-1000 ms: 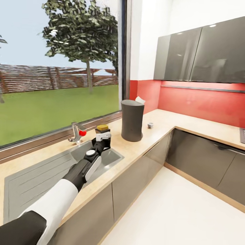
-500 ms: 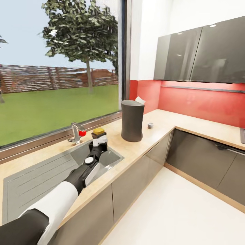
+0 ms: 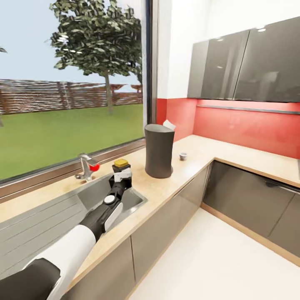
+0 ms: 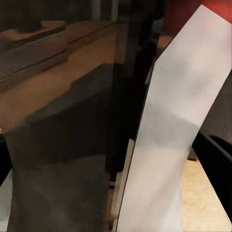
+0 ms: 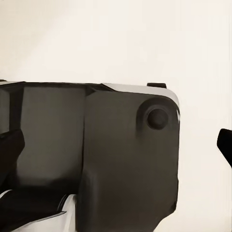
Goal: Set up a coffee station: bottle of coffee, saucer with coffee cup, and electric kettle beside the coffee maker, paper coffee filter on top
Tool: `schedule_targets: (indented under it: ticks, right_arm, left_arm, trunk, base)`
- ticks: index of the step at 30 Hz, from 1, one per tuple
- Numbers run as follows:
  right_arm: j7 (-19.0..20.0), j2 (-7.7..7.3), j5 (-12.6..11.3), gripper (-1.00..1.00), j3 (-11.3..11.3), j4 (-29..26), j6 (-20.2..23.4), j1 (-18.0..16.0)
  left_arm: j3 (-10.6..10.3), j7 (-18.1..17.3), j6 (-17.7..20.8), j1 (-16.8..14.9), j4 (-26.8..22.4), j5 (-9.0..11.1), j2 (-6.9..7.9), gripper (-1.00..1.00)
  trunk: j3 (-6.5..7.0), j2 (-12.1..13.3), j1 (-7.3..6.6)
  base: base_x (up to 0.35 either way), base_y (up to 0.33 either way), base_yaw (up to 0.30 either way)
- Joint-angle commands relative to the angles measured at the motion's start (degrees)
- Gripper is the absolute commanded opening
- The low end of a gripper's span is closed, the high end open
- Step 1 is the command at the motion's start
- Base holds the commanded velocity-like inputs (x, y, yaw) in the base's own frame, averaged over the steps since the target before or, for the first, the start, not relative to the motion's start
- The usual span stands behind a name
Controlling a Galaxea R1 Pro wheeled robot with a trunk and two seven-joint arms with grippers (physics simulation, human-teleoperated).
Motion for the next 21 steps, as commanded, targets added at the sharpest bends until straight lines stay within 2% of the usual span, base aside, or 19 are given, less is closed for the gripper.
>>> schedule_targets:
  ticks: [1,7,16,21]
  right_arm:
    - [-0.2,-0.07,-0.6,1.00,0.5,-0.2,-0.1,0.0]
    - [-0.2,-0.06,-0.6,1.00,0.5,-0.1,-0.1,0.0]
    - [-0.2,-0.08,-0.6,1.00,0.5,-0.1,-0.1,0.0]
    - [-0.3,-0.08,-0.6,1.00,0.5,-0.1,-0.1,0.0]
  left_arm:
    - [-0.5,0.4,-0.3,-0.1,0.1,0.5,0.04,-1.00]
    - [-0.4,0.5,-0.5,0.5,0.1,0.5,0.18,-1.00]
    - [-0.4,0.5,-0.7,1.7,0.1,0.5,0.23,-1.00]
    - [-0.1,0.6,-1.0,2.7,0.1,0.5,0.31,-1.00]
  trunk:
    - [-0.11,-0.1,0.07]
    - [-0.11,-0.1,0.07]
    - [-0.11,-0.1,0.07]
    - [-0.11,-0.1,0.07]
  base:
    - [0.285,-0.152,0.000]
    - [0.300,-0.127,0.000]
    - [0.325,-0.004,0.000]
    - [0.051,0.000,0.062]
